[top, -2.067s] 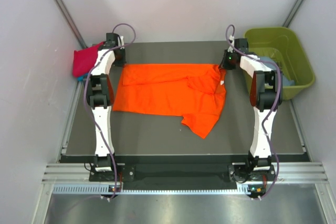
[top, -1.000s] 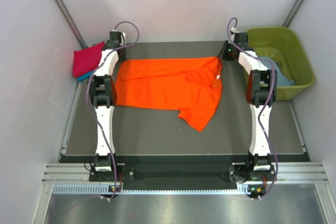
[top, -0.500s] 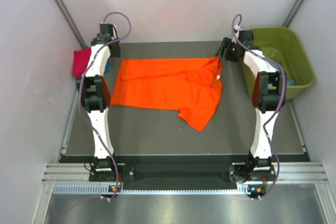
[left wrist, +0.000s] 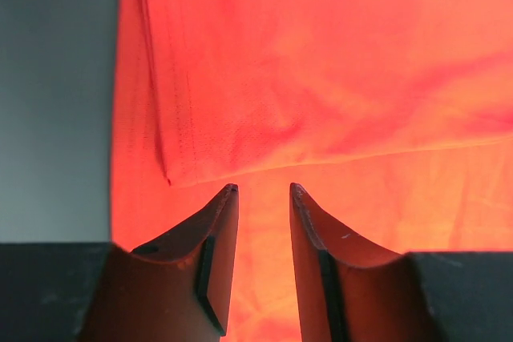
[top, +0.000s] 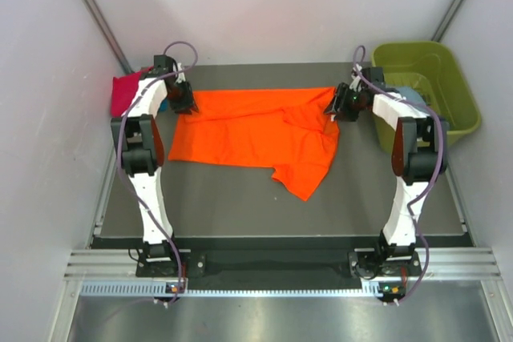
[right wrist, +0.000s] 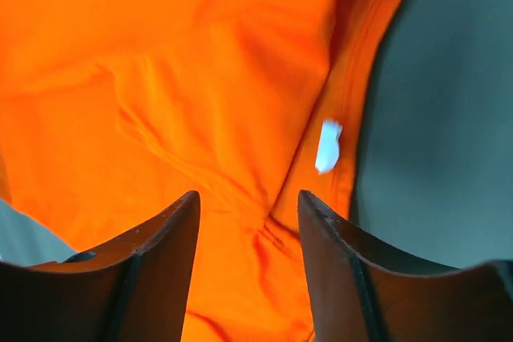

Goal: Fold and stack the t-shirts
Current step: Fold the tshirt

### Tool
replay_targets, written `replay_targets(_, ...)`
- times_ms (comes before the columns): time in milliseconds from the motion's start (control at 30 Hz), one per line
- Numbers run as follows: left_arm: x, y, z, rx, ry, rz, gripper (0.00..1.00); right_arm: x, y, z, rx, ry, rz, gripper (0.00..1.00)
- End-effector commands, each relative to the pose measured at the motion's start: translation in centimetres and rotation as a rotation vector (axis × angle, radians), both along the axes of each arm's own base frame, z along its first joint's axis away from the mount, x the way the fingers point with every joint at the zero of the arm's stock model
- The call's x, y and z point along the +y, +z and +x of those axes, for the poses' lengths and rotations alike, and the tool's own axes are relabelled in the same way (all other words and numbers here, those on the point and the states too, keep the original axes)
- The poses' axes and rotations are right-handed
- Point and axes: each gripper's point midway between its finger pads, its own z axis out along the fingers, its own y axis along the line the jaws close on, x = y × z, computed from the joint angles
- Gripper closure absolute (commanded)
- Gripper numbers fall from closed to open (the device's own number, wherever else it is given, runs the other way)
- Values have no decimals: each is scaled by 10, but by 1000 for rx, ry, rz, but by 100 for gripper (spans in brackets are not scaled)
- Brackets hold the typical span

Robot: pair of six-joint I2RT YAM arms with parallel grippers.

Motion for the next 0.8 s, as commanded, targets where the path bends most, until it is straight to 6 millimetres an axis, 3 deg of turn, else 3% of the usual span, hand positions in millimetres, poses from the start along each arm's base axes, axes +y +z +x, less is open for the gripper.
replay_targets(0,-3,4,-2,9,17,-77,64,22,8,-4,-21,48,31,48)
replay_targets(133,10,-8,-4,35,46,-95,67,38,-7,-9,1,85,16,52)
replay_targets(367,18,-23,-1,59,66,-121,70,67,-19,-25,38,154,6,55)
replay_targets(533,11,-27,0,67,57,-175,67,58,-9,-32,21,154,-37,57)
replay_targets(767,3,-37,9,70,67,-234,63,38,-3,-42,-3,145,-102,52)
